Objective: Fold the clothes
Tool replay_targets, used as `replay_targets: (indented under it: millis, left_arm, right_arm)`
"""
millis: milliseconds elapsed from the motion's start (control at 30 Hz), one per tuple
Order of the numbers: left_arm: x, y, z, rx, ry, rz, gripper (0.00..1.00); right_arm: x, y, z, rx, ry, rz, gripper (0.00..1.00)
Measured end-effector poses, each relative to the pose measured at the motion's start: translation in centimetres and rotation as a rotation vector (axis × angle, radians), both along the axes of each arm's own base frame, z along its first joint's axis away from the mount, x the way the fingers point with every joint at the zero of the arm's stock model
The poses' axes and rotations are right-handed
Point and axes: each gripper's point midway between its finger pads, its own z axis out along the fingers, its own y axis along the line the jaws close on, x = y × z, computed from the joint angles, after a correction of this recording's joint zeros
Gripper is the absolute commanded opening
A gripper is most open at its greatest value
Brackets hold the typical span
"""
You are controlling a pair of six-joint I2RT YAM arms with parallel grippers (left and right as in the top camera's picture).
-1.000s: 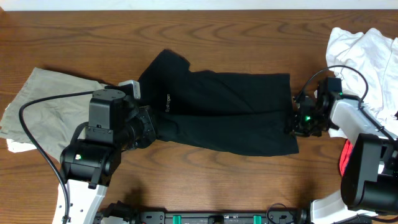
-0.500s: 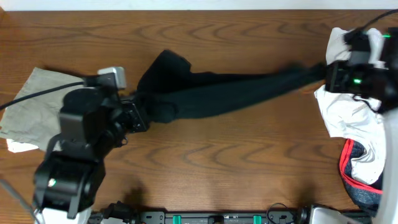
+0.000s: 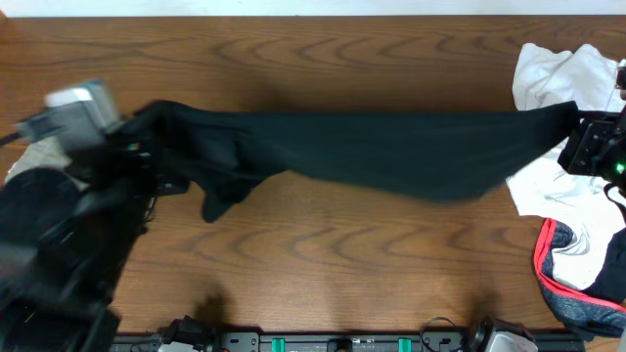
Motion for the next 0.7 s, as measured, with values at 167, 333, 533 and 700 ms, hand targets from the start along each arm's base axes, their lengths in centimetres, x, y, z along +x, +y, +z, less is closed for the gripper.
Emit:
replay_targets:
  millis: [167,333,533,700]
  left_arm:
    - [-3.9,1.2,6.1,-0.014,-0.144,0.023,0.06]
    - [-7.3,2.2,8.4,-0.022,-0.191,0.038,0.06]
    - [-9.3,2.6,8.4,-0.016,-0.166,0.042,0.06]
    - [-10.9,3.0,8.9,-0.018,-0.175,0.042,0.06]
  right_arm:
    - [-1.2,0.4,3.9,-0.026,-0.083,0.001,0.01]
    - [-3.7,1.3,9.1,-0.062,-0.204,0.000,0.01]
    - [-6.4,2.1,12.3,-0.092,-0.288,-0.004,0.01]
    - [-6.9,1.9,12.8,-0.099,-0.300,-0.025,0.01]
